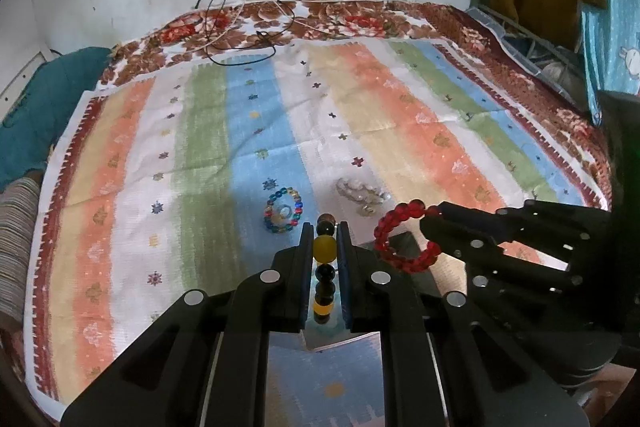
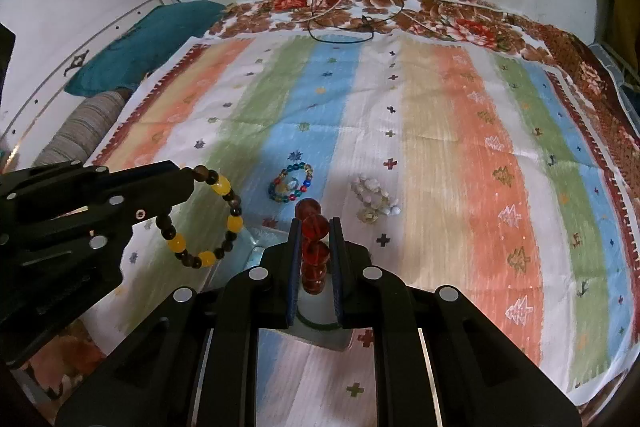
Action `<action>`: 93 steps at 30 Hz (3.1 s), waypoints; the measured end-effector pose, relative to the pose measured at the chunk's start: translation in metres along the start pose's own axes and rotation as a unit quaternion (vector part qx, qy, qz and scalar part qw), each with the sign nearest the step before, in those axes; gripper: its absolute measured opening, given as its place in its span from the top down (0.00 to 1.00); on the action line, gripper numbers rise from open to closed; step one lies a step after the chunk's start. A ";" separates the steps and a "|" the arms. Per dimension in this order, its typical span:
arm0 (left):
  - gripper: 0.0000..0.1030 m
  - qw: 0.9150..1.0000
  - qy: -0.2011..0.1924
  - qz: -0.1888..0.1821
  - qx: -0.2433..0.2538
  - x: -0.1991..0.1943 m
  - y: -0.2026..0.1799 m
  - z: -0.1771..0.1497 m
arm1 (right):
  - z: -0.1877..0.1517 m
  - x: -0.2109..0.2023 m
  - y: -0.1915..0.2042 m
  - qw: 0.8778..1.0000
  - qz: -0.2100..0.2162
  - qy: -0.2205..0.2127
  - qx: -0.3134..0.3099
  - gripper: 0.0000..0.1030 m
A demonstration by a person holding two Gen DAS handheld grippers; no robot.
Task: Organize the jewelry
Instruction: 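Lift and carry both held bracelets back over the silver tin, then open the right tool over the tin while the left tool releases its bracelet, then withdraw both open tools from the tin, then move both open tools toward the multicolour bracelet and white charm beads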
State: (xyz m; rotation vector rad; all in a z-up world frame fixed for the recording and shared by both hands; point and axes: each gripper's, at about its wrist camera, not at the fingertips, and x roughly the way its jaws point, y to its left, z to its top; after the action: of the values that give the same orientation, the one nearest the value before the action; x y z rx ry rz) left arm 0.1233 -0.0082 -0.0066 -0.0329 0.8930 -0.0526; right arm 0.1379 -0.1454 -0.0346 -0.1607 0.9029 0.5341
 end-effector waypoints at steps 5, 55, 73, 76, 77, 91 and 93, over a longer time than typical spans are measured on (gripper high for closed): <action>0.89 1.000 0.005 0.000 -0.002 0.000 -0.001 -0.004 | -0.007 -0.001 0.003 1.000 -0.002 0.007 -0.003 0.86; 0.21 0.986 0.090 0.037 -0.135 0.101 0.090 0.012 | 0.023 0.055 -0.045 0.995 -0.081 0.049 0.030 0.14; 0.21 0.985 0.120 0.049 -0.114 0.143 0.095 0.014 | 0.032 0.098 -0.059 0.992 -0.084 0.085 0.038 0.13; 0.21 0.984 0.127 0.054 -0.115 0.151 0.097 0.012 | 0.031 0.106 -0.063 0.991 -0.082 0.095 0.044 0.13; 0.21 0.984 0.129 0.053 -0.114 0.153 0.097 0.012 | 0.032 0.108 -0.065 0.991 -0.082 0.099 0.047 0.13; 0.21 0.983 0.145 0.058 -0.101 0.176 0.095 0.012 | 0.033 0.132 -0.075 0.987 -0.102 0.118 0.047 0.13; 0.21 0.982 0.148 0.060 -0.100 0.179 0.096 0.012 | 0.033 0.137 -0.077 0.986 -0.108 0.120 0.046 0.13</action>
State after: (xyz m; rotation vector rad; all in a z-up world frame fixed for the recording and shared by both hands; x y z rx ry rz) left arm 0.2482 0.0768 -0.1432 -0.1613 1.1933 0.1494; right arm 0.2682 -0.1486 -0.1278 -0.2401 1.1269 0.2734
